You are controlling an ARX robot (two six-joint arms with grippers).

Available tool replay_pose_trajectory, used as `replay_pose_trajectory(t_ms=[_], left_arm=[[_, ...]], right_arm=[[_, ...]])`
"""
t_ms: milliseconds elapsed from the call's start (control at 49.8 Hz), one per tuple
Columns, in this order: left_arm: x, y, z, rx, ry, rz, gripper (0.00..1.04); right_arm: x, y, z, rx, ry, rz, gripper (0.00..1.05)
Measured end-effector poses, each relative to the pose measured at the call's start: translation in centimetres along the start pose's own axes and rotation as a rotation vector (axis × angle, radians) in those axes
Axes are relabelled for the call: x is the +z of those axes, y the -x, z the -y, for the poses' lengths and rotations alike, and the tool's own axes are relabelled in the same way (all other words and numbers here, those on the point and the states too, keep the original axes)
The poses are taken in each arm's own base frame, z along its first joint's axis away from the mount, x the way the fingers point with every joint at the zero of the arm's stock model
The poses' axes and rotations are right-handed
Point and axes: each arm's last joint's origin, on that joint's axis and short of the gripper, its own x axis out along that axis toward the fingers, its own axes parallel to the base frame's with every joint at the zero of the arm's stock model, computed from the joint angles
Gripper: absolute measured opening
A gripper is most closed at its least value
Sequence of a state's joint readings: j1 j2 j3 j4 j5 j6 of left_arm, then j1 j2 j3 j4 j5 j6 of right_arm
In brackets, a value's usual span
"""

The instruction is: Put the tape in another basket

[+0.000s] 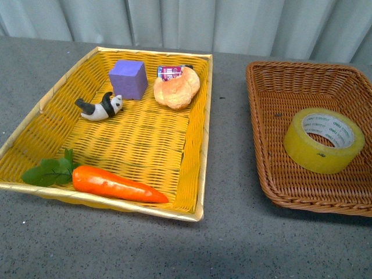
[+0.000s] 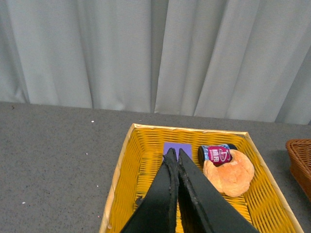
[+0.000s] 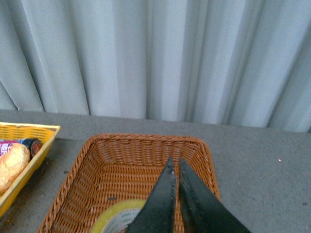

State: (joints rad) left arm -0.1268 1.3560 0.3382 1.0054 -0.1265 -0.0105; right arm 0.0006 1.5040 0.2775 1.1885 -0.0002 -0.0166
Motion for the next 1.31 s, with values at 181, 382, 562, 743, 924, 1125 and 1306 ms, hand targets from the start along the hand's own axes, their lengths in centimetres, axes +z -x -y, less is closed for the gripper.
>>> replay_pose_trajectory(t_ms=[181, 382, 562, 743, 924, 1125, 1306], left_arm=[[-0.6, 3.0, -0.9, -0.004, -0.002, 0.006, 0.04], [-1.2, 5.2, -1.8, -0.008, -0.002, -0.002, 0.04], [-2.3, 7.0, -2.6, 0.000, -0.002, -0.008, 0.04], [-2.1, 8.6, -2.7, -0.002, -0.002, 0.000, 0.04], [-1.9, 9.6, -2.7, -0.002, -0.002, 0.009, 0.04], [-1.5, 10.6, -2.6, -0.002, -0.001, 0.022, 0.04], [-1.3, 11.2, -2.6, -0.003, -0.001, 0.028, 0.04]], right_arm=[[0.8, 3.1, 0.0, -0.003, -0.003, 0.027, 0.01], [0.6, 5.3, 0.0, -0.002, -0.004, 0.019, 0.01], [0.6, 7.0, 0.0, -0.004, -0.005, 0.020, 0.01], [0.6, 8.7, 0.0, -0.001, -0.006, 0.023, 0.01], [0.7, 9.7, 0.0, -0.001, -0.006, 0.027, 0.01], [0.9, 10.7, 0.0, -0.001, -0.006, 0.035, 0.01], [1.0, 11.3, 0.0, -0.001, -0.006, 0.042, 0.01]])
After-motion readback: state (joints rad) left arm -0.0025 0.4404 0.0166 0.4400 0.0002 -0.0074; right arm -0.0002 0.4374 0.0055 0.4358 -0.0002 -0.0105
